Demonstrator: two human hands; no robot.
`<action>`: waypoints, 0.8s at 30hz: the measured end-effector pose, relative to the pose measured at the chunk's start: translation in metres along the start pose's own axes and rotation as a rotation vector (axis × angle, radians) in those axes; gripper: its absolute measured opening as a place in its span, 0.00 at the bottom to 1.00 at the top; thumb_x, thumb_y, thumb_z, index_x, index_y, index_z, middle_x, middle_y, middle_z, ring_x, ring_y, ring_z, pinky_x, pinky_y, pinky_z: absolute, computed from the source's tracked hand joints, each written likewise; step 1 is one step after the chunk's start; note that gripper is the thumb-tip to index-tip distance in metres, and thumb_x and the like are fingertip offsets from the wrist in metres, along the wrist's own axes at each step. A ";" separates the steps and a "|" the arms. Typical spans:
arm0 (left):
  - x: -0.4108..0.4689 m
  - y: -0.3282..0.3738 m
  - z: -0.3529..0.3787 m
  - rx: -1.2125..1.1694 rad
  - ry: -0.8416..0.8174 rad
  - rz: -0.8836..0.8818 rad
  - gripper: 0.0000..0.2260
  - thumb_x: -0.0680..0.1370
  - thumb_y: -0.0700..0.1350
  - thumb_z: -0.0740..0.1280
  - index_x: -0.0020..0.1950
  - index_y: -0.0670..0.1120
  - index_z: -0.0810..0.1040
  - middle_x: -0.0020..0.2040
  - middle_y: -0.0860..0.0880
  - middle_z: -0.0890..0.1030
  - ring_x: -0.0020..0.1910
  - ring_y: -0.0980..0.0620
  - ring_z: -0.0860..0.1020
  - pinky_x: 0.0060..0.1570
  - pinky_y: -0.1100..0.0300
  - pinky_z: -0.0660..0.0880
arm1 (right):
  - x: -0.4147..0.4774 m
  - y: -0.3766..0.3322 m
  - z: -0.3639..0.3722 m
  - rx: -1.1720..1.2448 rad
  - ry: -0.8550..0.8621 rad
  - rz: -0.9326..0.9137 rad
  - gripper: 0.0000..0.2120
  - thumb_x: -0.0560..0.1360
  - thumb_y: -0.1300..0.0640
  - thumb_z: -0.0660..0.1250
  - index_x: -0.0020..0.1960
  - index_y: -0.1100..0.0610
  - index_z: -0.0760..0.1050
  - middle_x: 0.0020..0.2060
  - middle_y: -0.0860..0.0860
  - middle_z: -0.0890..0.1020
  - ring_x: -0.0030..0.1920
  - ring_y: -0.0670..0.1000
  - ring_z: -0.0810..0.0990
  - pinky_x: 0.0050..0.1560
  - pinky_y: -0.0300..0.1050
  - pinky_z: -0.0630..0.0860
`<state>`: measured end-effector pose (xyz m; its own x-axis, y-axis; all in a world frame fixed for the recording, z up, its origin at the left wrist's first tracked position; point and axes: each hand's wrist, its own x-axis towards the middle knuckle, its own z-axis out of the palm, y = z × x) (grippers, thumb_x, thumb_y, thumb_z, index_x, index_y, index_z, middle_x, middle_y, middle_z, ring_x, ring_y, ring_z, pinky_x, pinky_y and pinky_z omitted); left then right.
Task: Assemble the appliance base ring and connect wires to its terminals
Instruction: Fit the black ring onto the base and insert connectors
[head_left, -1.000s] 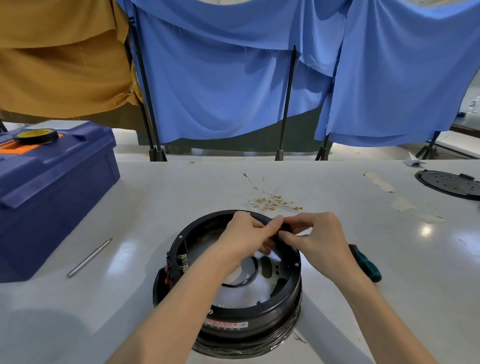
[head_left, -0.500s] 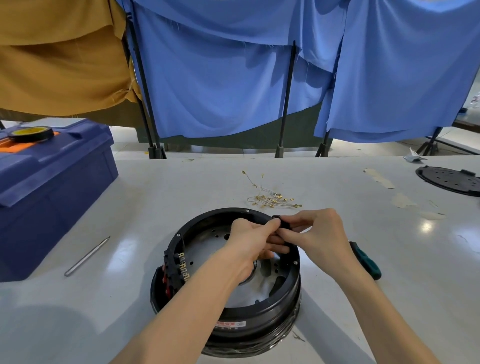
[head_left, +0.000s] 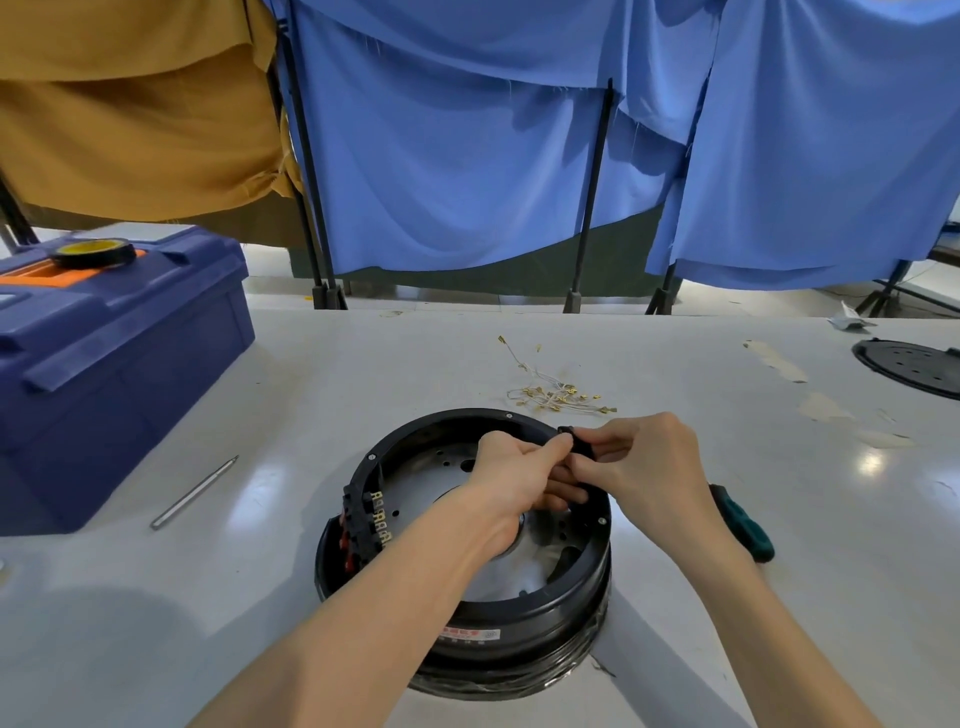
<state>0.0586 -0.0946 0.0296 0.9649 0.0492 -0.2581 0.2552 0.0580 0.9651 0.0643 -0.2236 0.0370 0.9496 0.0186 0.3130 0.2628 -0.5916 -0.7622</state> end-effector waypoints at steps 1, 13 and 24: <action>0.000 0.000 0.000 0.005 0.002 0.001 0.12 0.79 0.43 0.66 0.44 0.33 0.80 0.31 0.43 0.81 0.27 0.50 0.80 0.27 0.63 0.75 | 0.000 -0.001 0.000 -0.005 0.004 0.001 0.08 0.66 0.61 0.76 0.45 0.56 0.86 0.33 0.47 0.84 0.37 0.44 0.84 0.44 0.44 0.82; 0.004 -0.005 0.002 0.009 0.010 -0.064 0.11 0.79 0.42 0.66 0.48 0.32 0.78 0.32 0.42 0.80 0.27 0.50 0.80 0.27 0.64 0.76 | -0.002 0.011 0.008 -0.048 -0.041 0.022 0.09 0.66 0.61 0.75 0.46 0.55 0.86 0.35 0.48 0.85 0.38 0.46 0.84 0.46 0.44 0.80; 0.012 -0.006 0.002 -0.011 0.105 -0.089 0.14 0.74 0.48 0.74 0.42 0.37 0.78 0.34 0.40 0.81 0.24 0.48 0.81 0.21 0.65 0.73 | 0.017 0.031 0.002 0.513 -0.123 0.280 0.06 0.70 0.59 0.76 0.46 0.57 0.84 0.40 0.50 0.87 0.41 0.42 0.84 0.43 0.35 0.76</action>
<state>0.0682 -0.0962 0.0204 0.9265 0.1475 -0.3462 0.3380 0.0782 0.9379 0.0893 -0.2401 0.0173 0.9994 0.0295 0.0159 0.0194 -0.1227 -0.9923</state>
